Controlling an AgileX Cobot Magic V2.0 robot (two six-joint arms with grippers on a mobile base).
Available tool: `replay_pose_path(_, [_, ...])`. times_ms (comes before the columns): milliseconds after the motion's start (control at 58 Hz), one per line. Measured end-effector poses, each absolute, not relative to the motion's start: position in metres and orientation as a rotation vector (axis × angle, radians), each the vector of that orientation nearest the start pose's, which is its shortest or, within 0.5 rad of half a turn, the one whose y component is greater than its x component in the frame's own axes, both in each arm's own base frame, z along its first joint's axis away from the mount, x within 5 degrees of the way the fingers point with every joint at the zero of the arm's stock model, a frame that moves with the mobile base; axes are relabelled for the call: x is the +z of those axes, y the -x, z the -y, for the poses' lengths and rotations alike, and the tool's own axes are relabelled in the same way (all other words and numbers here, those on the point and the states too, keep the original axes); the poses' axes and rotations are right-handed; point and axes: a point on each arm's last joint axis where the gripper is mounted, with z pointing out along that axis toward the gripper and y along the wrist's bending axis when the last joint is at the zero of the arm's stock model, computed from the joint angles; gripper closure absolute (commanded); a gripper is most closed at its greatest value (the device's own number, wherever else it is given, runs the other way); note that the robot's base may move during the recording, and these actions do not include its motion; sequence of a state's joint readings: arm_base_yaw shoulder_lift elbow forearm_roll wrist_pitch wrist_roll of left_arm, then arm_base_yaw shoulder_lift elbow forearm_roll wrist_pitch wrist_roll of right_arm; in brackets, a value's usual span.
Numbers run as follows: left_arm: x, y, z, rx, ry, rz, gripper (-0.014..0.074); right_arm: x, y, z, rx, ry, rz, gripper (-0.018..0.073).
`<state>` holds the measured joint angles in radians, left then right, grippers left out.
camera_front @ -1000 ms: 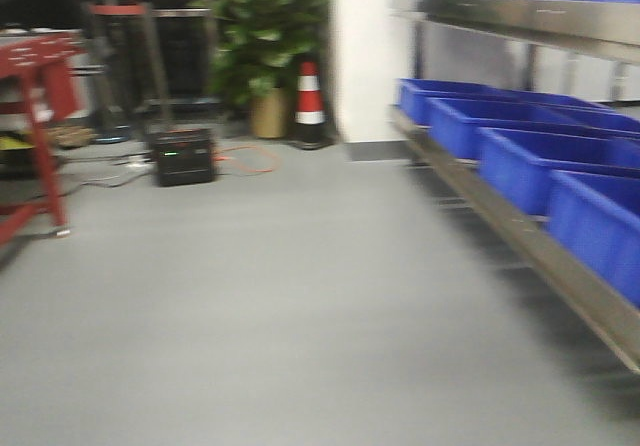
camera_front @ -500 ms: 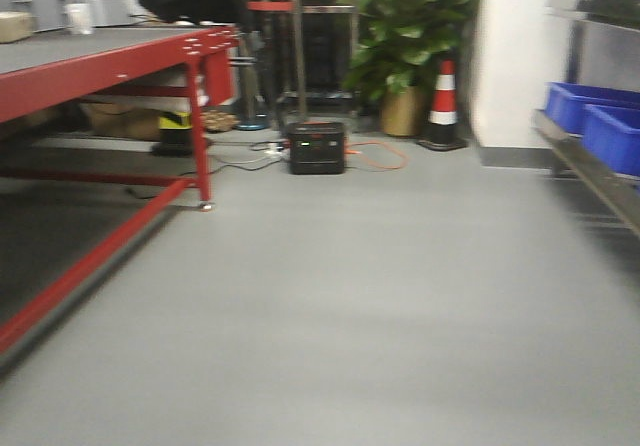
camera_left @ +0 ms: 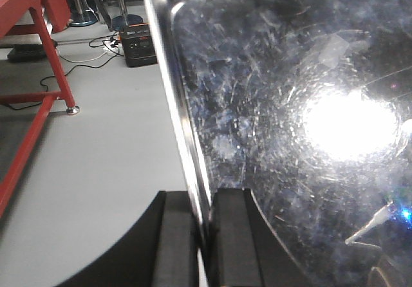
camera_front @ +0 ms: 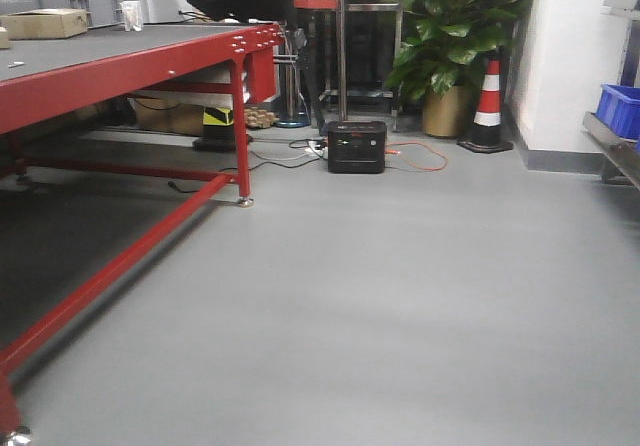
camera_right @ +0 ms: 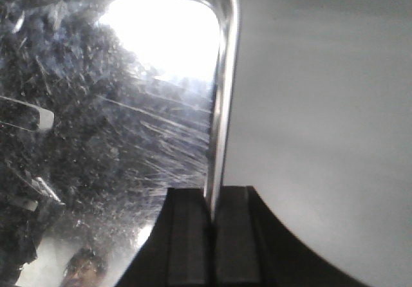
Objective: Stack silver trays without gaps
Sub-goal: 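Drive the base away from the shelf holding the tray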
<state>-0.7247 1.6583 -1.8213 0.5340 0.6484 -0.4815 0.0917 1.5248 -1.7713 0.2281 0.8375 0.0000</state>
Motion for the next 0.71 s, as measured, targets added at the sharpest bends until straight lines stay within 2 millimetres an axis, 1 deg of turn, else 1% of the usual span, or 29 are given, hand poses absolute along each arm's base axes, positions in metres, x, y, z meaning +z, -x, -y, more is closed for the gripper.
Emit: replay_pose_path(707, [0.4562,-0.3049,0.2324,-0.226,-0.429,-1.842,0.0603,0.4675,-0.3315,-0.0460,0.328,0.040,-2.069,0.0637])
